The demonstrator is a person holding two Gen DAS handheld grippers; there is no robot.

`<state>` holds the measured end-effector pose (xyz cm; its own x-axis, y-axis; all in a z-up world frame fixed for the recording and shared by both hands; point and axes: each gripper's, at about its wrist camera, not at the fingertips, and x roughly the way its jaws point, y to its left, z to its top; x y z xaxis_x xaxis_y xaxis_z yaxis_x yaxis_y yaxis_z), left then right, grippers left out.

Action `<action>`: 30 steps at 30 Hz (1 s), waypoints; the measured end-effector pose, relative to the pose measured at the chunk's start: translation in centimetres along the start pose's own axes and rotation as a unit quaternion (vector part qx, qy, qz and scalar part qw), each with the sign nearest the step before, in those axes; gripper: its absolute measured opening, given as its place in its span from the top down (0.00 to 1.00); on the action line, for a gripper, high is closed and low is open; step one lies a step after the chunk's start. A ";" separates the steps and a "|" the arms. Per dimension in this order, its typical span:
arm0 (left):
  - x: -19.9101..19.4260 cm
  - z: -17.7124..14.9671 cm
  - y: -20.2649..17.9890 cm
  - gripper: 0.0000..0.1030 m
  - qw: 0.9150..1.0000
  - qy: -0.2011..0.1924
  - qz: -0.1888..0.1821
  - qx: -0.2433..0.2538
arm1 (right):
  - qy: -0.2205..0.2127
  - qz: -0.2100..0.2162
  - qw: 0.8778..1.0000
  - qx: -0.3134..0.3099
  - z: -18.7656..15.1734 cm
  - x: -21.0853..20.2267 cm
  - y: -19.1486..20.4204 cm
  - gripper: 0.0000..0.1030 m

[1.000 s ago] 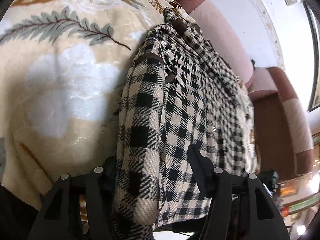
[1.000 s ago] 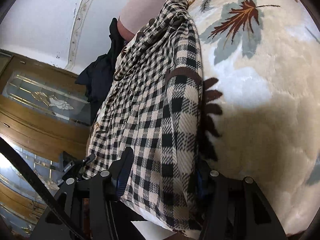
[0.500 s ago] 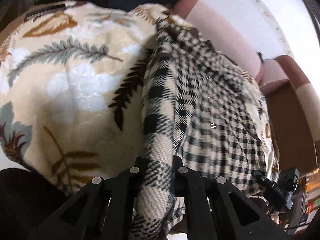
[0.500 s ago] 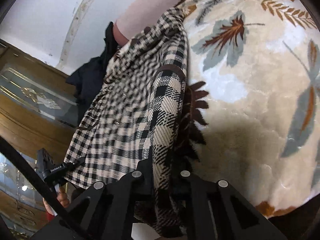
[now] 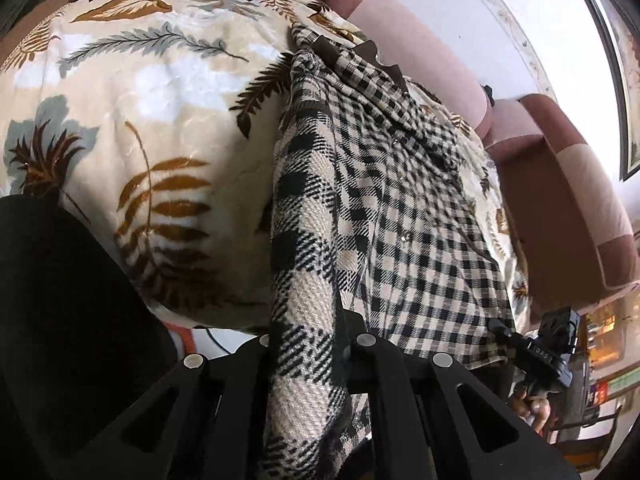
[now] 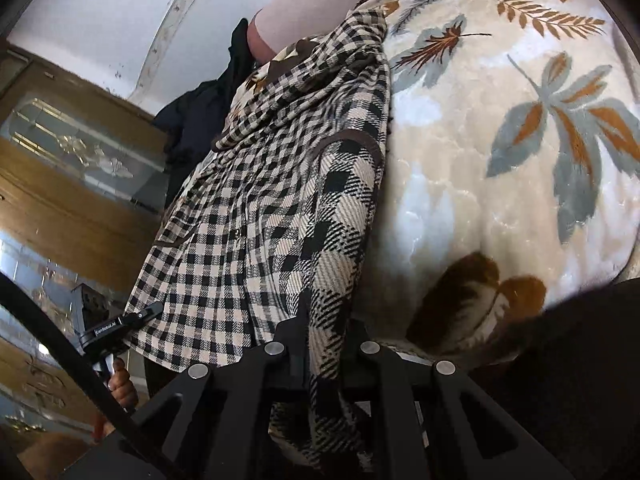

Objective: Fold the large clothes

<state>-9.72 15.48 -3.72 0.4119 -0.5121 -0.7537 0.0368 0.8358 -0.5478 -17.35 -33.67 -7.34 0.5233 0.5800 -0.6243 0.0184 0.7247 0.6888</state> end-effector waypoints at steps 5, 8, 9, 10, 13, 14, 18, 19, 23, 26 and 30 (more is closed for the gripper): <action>0.0 2.8 -1.9 0.93 1.000 -0.005 -0.013 0.017 | -0.022 0.002 0.999 -0.027 4.3 0.5 2.8 0.91; 1.1 6.5 -3.0 0.93 0.999 -0.015 -0.023 0.020 | -0.041 -0.004 0.998 -0.041 7.7 0.8 4.1 0.91; 1.6 7.8 -3.5 0.93 0.999 -0.021 -0.023 0.027 | -0.050 -0.009 0.998 -0.046 9.4 1.2 4.4 0.91; 2.2 9.2 -4.0 0.93 0.999 -0.028 -0.021 0.031 | -0.055 -0.010 0.997 -0.047 10.4 1.5 4.6 0.91; 4.1 13.1 -5.0 0.93 0.999 -0.036 -0.022 0.029 | -0.069 -0.013 0.997 -0.034 14.4 3.1 4.7 0.91; 4.8 14.4 -5.3 0.93 0.999 -0.038 -0.023 0.025 | -0.071 -0.012 0.997 -0.026 15.8 3.9 4.5 0.91; 7.4 19.5 -6.2 0.93 0.998 -0.057 -0.013 0.020 | -0.076 -0.015 0.997 0.007 21.2 7.4 3.4 0.91; 8.1 21.2 -6.2 0.93 0.998 -0.066 -0.010 0.013 | -0.079 -0.013 0.997 0.018 22.5 8.1 3.0 0.91; 10.1 25.8 -5.8 0.93 0.997 -0.081 -0.006 -0.006 | -0.087 -0.007 0.994 0.060 26.6 10.5 1.0 0.90; 12.0 28.0 -5.0 0.93 0.997 -0.081 0.006 -0.013 | -0.088 -0.011 0.992 0.089 28.8 12.0 -0.8 0.88; 14.6 29.4 -3.5 0.93 0.998 -0.064 0.009 -0.024 | -0.072 0.003 0.990 0.125 30.7 13.9 -3.5 0.87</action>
<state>22.97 10.89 -2.12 0.5253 -0.4657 -0.7122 -0.0132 0.8324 -0.5540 16.02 -39.58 -7.11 0.6393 0.5128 -0.5730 0.2157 0.5956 0.7738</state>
